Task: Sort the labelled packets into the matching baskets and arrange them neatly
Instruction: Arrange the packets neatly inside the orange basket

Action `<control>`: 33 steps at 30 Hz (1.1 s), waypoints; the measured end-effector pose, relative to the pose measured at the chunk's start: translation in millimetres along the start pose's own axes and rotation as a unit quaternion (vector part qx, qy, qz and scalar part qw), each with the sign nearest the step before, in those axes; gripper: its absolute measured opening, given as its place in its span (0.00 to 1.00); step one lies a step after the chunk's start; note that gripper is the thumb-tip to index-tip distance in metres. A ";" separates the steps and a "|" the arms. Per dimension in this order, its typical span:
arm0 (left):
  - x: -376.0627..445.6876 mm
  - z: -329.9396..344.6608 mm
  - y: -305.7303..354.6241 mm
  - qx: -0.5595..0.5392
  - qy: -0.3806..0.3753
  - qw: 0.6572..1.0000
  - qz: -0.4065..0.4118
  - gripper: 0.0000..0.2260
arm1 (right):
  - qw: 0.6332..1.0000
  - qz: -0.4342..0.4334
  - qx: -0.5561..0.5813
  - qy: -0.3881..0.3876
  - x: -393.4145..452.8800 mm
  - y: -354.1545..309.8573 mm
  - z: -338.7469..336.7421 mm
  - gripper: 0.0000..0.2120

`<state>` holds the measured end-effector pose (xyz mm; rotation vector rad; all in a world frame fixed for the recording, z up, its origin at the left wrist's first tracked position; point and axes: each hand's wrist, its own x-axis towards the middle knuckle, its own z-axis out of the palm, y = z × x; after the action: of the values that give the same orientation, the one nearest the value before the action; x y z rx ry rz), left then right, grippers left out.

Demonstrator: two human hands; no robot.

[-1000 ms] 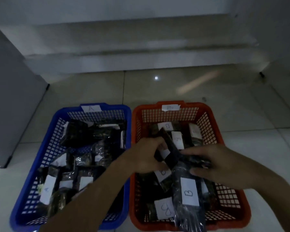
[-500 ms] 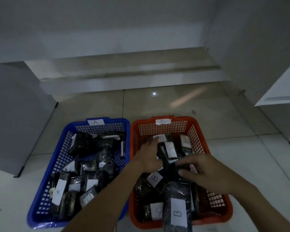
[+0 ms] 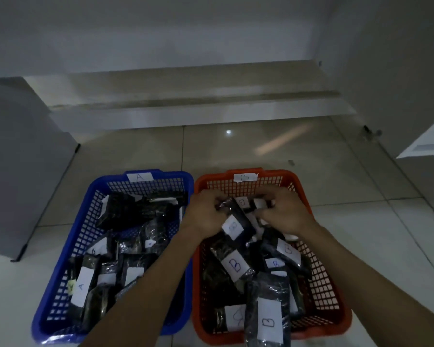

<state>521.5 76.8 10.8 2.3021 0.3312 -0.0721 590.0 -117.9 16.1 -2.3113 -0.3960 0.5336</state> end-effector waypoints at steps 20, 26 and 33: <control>-144.4 -25.6 -6.9 0.095 0.011 0.985 -0.143 0.10 | 0.927 0.090 -0.323 -0.167 -118.7 6.1 -34.1 0.17; -76.5 -32.1 15.8 0.061 0.026 0.997 -0.049 0.09 | 0.974 -0.043 -0.205 -0.088 -33.7 -4.6 -16.7 0.12; 57.9 23.0 10.8 0.140 -0.146 0.979 0.018 0.26 | 0.943 -0.006 -0.291 -0.162 30.6 9.6 27.2 0.41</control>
<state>581.3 65.5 -6.3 2.5278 0.1335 -0.4605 604.7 -95.6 -16.5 -2.7795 -0.8160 0.8897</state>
